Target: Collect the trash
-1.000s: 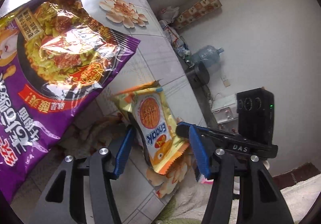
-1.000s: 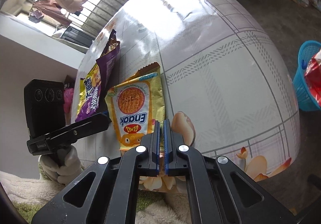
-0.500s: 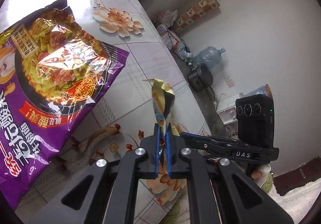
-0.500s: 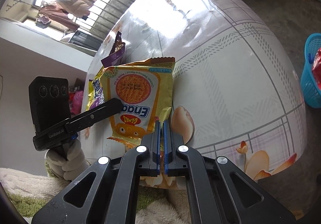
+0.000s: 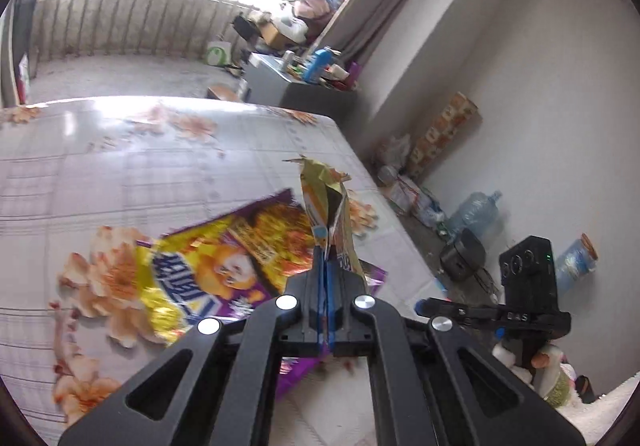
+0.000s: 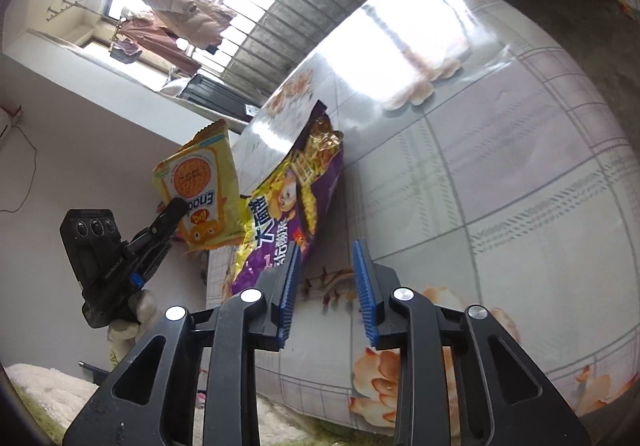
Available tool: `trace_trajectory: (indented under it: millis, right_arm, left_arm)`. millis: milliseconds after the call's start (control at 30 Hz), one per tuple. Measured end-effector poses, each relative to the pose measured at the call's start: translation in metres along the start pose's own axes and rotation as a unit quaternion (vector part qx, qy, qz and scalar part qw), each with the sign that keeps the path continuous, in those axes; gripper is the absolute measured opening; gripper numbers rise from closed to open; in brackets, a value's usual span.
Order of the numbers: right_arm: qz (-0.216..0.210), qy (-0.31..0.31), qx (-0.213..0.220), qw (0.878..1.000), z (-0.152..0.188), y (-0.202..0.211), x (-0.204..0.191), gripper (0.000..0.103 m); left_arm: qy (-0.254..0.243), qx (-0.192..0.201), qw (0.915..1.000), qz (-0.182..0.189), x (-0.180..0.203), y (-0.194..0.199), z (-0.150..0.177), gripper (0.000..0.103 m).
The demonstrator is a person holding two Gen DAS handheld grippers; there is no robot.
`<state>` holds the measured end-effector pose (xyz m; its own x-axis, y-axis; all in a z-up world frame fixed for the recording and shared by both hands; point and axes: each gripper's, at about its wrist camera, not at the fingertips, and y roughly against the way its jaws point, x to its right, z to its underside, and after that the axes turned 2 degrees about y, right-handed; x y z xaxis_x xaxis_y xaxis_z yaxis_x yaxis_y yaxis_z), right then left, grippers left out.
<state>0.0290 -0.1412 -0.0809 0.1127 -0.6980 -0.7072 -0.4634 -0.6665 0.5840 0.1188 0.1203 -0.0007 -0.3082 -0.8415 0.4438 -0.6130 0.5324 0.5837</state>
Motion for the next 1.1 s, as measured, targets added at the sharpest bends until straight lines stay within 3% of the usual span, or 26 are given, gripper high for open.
trace_trajectory:
  millis: [133, 233, 267, 300, 333, 400, 533, 733, 833, 933, 1100]
  right_arm:
    - [-0.002, 0.010, -0.042, 0.999, -0.002, -0.055, -0.022, 0.045]
    - [0.003, -0.008, -0.065, 0.998, 0.002, -0.084, -0.025, 0.042]
    - [0.009, -0.013, -0.071, 0.997, 0.002, -0.091, -0.024, 0.030]
    - [0.016, -0.018, -0.077, 0.997, 0.003, -0.097, -0.022, 0.009]
    - [0.021, -0.025, -0.083, 0.996, 0.004, -0.101, -0.019, 0.002]
    - [0.020, -0.038, -0.086, 0.995, 0.003, -0.101, -0.012, 0.000]
    - [0.037, -0.012, -0.067, 0.997, -0.002, -0.069, -0.003, 0.000]
    - [0.065, 0.043, -0.091, 0.993, 0.005, -0.008, 0.012, 0.000]
    - [0.084, 0.022, -0.083, 0.993, 0.016, 0.011, 0.026, 0.002]
    - [0.088, -0.016, -0.058, 0.994, 0.023, 0.022, 0.036, 0.006]
    - [0.107, -0.052, -0.005, 0.993, 0.026, 0.030, 0.042, 0.027]
  left_arm:
    - [0.011, 0.000, 0.9964, -0.084, -0.041, -0.001, 0.005, 0.000]
    - [0.026, -0.024, 0.9943, -0.101, -0.062, -0.010, 0.018, 0.000]
    - [0.029, -0.034, 0.9937, -0.103, -0.065, -0.015, 0.023, 0.000]
    - [0.031, -0.041, 0.9934, -0.102, -0.065, -0.018, 0.027, 0.000]
    - [0.033, -0.048, 0.9933, -0.099, -0.062, -0.020, 0.032, 0.000]
    - [0.032, -0.058, 0.9935, -0.093, -0.057, -0.022, 0.037, 0.000]
    - [0.016, -0.056, 0.9964, -0.061, -0.031, -0.020, 0.036, 0.000]
    - [-0.041, -0.097, 0.9943, -0.011, 0.023, -0.048, 0.046, 0.000]
    - [-0.102, -0.118, 0.9875, -0.020, 0.052, -0.074, 0.062, 0.000]
    - [-0.165, -0.133, 0.9753, -0.061, 0.069, -0.097, 0.079, 0.000]
    - [-0.219, -0.142, 0.9610, -0.090, 0.083, -0.107, 0.095, 0.000]
